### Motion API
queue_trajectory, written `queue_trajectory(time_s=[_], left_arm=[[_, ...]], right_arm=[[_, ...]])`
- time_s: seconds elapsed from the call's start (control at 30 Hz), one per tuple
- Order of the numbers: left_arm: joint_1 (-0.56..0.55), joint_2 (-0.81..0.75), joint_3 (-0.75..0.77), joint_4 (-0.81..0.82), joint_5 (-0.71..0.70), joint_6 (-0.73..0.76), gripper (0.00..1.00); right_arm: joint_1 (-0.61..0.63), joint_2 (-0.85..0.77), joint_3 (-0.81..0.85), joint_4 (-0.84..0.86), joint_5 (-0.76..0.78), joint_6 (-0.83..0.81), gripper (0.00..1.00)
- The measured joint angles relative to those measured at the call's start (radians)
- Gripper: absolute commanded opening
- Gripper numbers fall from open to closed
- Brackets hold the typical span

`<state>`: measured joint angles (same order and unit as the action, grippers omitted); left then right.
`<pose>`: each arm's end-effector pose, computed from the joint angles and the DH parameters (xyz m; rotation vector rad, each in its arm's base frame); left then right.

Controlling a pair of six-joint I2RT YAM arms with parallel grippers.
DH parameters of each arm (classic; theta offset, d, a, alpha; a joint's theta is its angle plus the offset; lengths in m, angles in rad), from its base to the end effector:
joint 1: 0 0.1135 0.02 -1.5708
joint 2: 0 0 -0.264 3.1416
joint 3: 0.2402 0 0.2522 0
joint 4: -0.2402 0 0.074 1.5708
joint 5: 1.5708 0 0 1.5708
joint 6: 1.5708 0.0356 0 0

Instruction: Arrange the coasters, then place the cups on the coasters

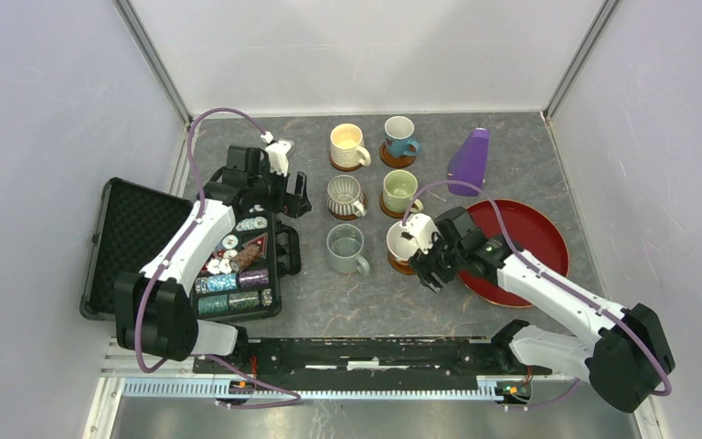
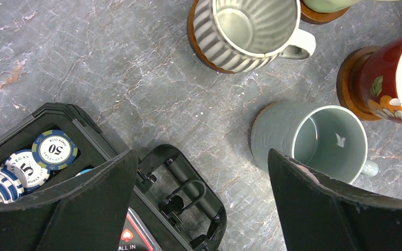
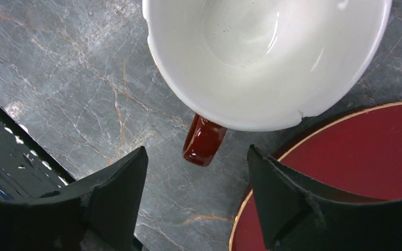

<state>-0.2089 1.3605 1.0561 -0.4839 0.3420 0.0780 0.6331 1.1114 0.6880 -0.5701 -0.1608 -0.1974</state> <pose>0.2836 -0.0723 0.2792 0.5002 2.2952 -0.4670 0.1663 0.1291 0.2127 -1.1006 2.3428 0.3696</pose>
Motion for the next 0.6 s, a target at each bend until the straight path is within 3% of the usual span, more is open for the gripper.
queue_trajectory(time_s=[0.23,0.6], left_arm=[[0.000,0.000,0.000,0.000,0.001,0.000,1.00],[0.000,0.002,0.018,-0.008,0.010,0.001,1.00]], right_arm=[[-0.005,-0.019,0.072,-0.077,0.030,-0.081,0.98],[-0.209,0.023,0.337,-0.156,-0.116,-0.176,0.98]])
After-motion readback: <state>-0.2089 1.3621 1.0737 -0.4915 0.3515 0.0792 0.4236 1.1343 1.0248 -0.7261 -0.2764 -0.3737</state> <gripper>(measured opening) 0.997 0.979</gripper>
